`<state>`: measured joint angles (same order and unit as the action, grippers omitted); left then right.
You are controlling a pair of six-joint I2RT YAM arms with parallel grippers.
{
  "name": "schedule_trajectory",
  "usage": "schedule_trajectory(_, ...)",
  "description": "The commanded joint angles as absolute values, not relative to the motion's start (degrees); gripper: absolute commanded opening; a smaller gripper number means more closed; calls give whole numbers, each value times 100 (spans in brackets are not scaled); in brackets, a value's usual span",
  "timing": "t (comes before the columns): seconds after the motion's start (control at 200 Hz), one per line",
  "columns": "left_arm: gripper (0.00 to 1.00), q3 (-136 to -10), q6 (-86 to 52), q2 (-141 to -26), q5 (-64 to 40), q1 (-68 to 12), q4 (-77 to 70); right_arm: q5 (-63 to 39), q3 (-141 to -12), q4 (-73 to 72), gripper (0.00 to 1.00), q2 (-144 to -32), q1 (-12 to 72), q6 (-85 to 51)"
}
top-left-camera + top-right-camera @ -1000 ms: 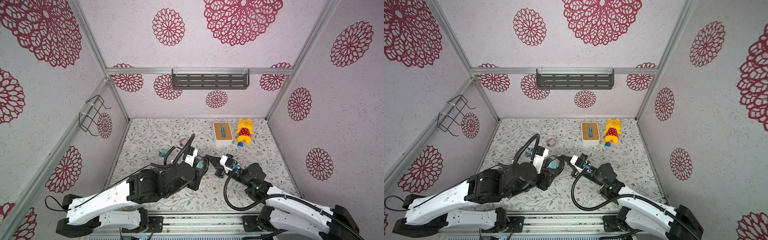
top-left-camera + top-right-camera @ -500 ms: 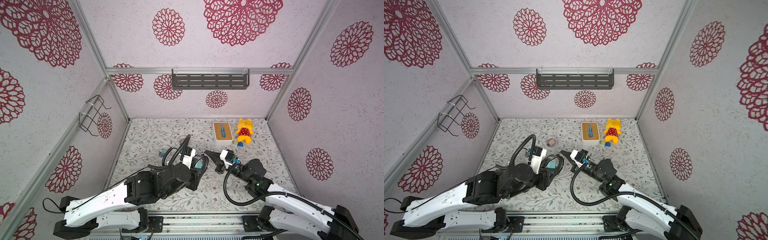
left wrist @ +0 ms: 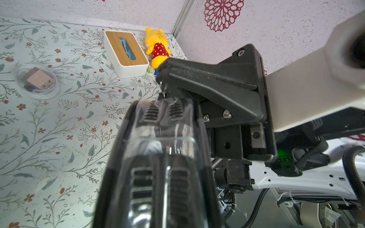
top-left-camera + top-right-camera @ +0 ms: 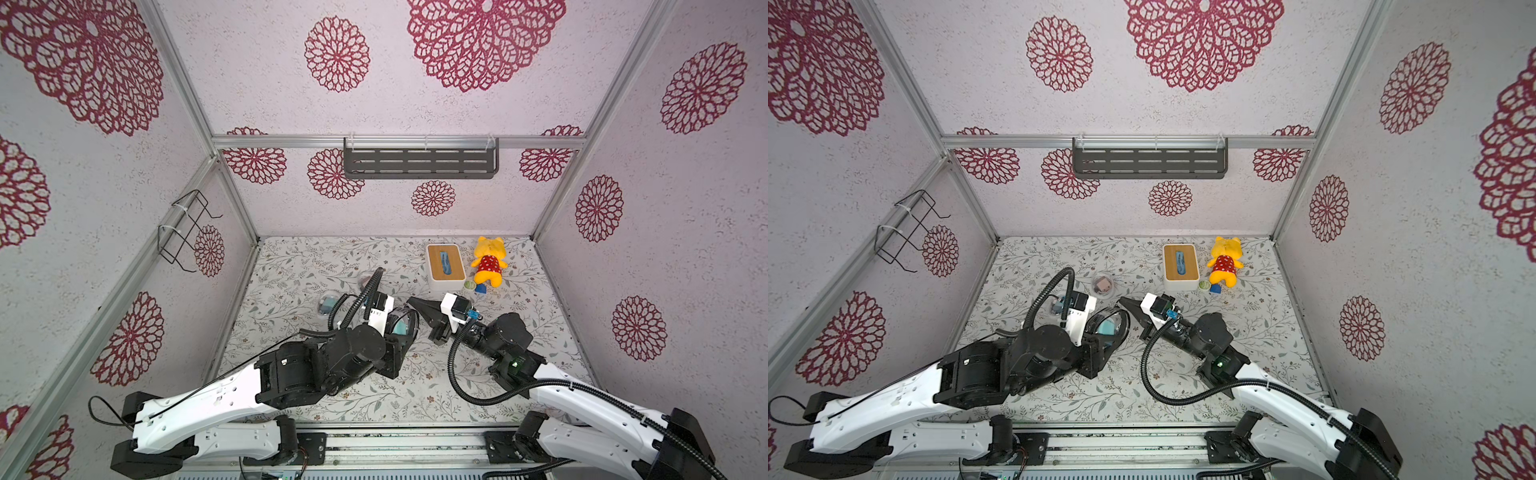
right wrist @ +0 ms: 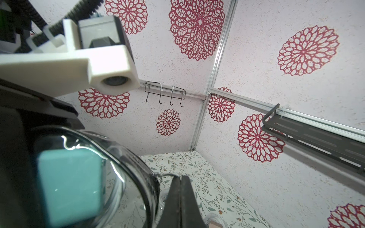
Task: Pack away charging kits
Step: Zip the zipper on the storage bag, then place the storage bag at the center of the board.
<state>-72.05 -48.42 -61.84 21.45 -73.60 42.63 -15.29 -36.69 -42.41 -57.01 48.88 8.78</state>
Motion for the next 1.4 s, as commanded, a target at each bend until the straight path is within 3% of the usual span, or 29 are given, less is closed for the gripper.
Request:
schedule_trajectory(0.0, 0, -7167, -4677, -6481, 1392, -7327, 4389, -1712, -3885, -4970, 0, -5627, 4886, 641)
schedule_trajectory(0.205, 0, -7205, -4992, -6474, 1848, -7121, 4440, -1272, -3907, -4751, 0, -5567, 4886, 603)
schedule_trajectory(0.225, 0, -7160, -5083, -6413, 2015, -7103, 4425, -1092, -3892, -4705, 5, -5546, 4887, 581)
schedule_trajectory(0.295, 0, -6840, -5455, -6127, 2508, -6989, 4164, -30, -3786, -4517, 38, -5413, 4887, 413)
schedule_trajectory(0.375, 0, -6225, -6107, -5863, 2789, -6645, 3661, 1469, -3535, -4239, 68, -5149, 4869, 34)
schedule_trajectory(0.56, 0, -4867, -7117, -6501, 1805, -5473, 1416, 3643, -3010, -3045, 98, -4406, 4650, -1177)
schedule_trajectory(0.906, 0, -6257, -7790, -10131, 1189, -4779, -426, 3926, -2304, -1252, 99, -3232, 4333, -2357)
schedule_trajectory(1.241, 2, -6435, -8286, -11197, 1241, -4517, -885, 3593, -1937, -977, 99, -2804, 4289, -2640)
schedule_trajectory(1.311, 13, -6286, -8500, -11481, 1206, -4493, -959, 3475, -2016, -824, 99, -2952, 4289, -2809)
schedule_trajectory(1.346, 26, -6160, -8619, -11483, 1209, -4492, -1022, 3407, -2060, -788, 99, -3042, 4289, -2900)
schedule_trajectory(1.396, 54, -5961, -8752, -11431, 1248, -4499, -1068, 3276, -2153, -719, 99, -3159, 4289, -3043)
